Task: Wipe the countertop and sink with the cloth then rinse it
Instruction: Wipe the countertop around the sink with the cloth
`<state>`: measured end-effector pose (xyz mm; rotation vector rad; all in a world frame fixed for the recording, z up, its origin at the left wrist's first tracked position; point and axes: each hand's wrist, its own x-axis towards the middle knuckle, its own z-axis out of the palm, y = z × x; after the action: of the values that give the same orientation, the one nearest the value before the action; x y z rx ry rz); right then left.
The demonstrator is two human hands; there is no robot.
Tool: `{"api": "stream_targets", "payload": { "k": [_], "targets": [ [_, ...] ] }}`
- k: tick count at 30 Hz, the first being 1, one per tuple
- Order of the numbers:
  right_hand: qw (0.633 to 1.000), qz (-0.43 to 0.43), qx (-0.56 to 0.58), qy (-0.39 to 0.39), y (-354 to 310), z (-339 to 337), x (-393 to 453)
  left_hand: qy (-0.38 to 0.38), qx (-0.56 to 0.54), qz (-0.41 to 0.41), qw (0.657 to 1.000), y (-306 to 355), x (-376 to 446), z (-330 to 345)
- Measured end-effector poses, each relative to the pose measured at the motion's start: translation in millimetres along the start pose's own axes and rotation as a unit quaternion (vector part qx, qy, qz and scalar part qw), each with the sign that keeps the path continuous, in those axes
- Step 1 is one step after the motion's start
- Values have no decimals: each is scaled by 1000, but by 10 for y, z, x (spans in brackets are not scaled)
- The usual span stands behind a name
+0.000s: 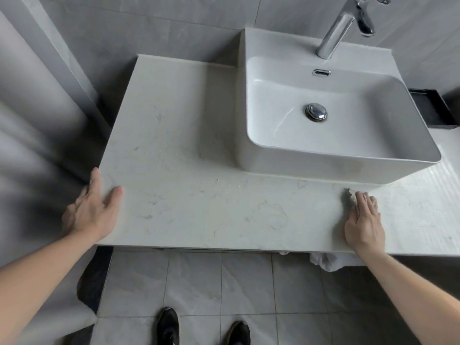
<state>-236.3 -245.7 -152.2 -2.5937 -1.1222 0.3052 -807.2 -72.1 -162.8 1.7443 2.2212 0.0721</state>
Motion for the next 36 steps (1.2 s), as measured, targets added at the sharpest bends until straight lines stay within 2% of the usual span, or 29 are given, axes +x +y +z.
{"api": "stream_targets", "payload": {
  "k": [3, 7, 11, 13, 16, 19, 24, 26, 29, 32, 36],
  "targets": [
    [994, -87, 58, 13, -351, 126, -188, 1, -2, 1, 1000, 3, -6, -10],
    [955, -277, 98, -50, -1072, 464, -471, 2, -4, 1, 1000, 3, -17, -5],
    [905, -401, 70, -128, -1923, 815, -654, 3, -3, -1, 1000, 8, -19, 1],
    [894, -426, 16, -139, -2130, 971, -678, 5, -1, 0, 1000, 3, -18, 5],
    [906, -406, -25, -121, -1991, 991, -583, 9, -1, 3, 1000, 3, -20, 5],
    [931, -350, -34, -97, -1494, 798, -477, 7, -8, -2, 1000, 7, -16, 4],
    [991, -119, -42, -45, -418, 288, -187, 1, -14, 2, 1000, -2, -4, -10],
    [998, -38, -42, -31, -87, 104, -90, -1, -14, 3, 1000, 2, -11, -11],
    [999, 44, -18, -2, -10, 55, -81, -6, -20, -2, 1000, 11, -21, -24],
    [998, 37, 49, 32, -329, 184, -219, -7, -25, -7, 1000, 18, -33, -44],
    [983, -65, 169, 35, -941, 390, -437, -10, -26, -2, 1000, 15, -36, -48]
  ]
}}
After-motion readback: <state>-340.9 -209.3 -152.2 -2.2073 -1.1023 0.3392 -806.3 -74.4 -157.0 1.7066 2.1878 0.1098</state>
